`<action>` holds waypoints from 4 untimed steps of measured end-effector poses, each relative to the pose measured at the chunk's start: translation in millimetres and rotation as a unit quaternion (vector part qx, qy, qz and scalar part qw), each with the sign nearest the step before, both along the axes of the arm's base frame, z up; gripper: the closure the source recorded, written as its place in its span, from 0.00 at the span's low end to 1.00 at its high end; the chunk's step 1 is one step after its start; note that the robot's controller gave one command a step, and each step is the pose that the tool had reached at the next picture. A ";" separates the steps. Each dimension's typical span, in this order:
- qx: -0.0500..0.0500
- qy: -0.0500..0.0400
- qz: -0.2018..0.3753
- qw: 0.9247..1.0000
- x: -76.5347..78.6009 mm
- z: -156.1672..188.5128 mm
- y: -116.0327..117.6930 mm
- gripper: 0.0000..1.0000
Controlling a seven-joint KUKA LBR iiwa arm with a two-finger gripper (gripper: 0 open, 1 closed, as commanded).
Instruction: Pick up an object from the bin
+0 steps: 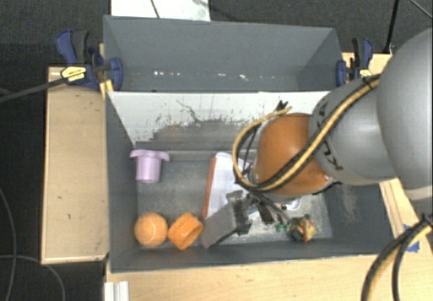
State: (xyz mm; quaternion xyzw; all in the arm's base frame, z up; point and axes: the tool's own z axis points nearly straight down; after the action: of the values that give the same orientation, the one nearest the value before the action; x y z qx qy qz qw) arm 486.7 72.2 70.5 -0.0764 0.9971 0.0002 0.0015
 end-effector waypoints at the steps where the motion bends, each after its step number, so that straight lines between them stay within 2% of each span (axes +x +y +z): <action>1: 0.000 0.004 0.005 1.000 3.4 52.5 -1.4 1.00; 2: 0.000 0.001 0.043 0.999 29.7 6.6 28.0 1.00; 4: 0.000 0.001 0.042 0.999 24.5 3.8 29.7 1.00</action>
Offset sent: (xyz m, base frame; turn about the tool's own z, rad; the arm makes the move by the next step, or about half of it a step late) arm 0.0294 0.0278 0.0065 -0.0933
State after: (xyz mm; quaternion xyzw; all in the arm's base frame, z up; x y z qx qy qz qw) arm 511.1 101.9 74.3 -0.1183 0.9930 0.0004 0.0008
